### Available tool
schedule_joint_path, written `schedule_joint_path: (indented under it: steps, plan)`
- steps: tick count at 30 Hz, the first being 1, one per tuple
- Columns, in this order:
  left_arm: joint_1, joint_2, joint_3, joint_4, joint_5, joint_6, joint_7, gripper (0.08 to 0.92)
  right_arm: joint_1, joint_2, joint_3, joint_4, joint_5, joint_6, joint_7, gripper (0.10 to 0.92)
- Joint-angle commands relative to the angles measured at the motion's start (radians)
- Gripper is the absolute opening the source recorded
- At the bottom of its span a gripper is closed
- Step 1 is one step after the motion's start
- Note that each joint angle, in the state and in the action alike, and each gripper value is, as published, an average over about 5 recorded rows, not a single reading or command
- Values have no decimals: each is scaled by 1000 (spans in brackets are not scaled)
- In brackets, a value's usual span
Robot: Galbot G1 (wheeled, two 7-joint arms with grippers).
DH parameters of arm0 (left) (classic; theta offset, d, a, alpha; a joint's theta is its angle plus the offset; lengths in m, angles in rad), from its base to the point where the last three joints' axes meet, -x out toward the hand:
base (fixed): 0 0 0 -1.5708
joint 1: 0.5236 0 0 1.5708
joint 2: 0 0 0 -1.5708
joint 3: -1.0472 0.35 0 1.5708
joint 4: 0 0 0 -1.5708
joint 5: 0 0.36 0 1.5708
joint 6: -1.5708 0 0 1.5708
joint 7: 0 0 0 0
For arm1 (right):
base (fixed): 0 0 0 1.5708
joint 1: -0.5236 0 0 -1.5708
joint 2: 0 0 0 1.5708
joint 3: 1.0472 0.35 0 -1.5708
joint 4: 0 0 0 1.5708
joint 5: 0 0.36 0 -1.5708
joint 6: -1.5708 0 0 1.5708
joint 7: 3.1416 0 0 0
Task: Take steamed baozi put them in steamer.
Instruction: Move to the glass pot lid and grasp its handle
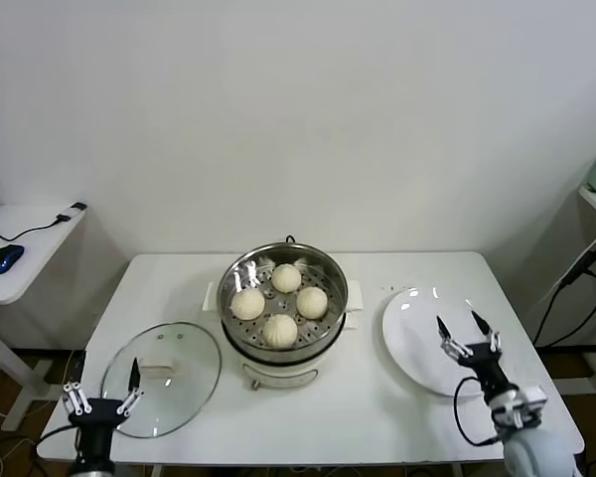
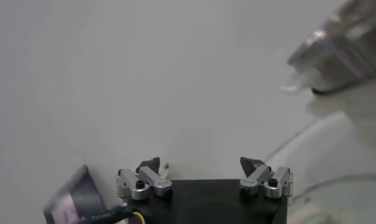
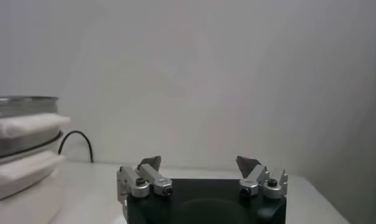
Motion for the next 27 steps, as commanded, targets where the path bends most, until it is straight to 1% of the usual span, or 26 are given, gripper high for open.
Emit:
schedule_joint_path:
  steps: [1,6,10,18,27]
  plan:
    - [-1,0,-10,70,273,-70,-145,823,-125,89,42,4,-56,79,15,823]
    - [9,47,2,180,528,-76,-177,823,-121,99,37,9,-76,71,22,823]
    - [-18,55,4,242,652,-62,-167,823,-123,104,36,16,-81,69,29,823]
    - [-114,56,0,315,674,-2,-106,823,-142,109,39,41,-86,66,44,823]
    - [-205,53,-2,367,714,70,-111,823,-154,112,53,51,-91,66,49,823]
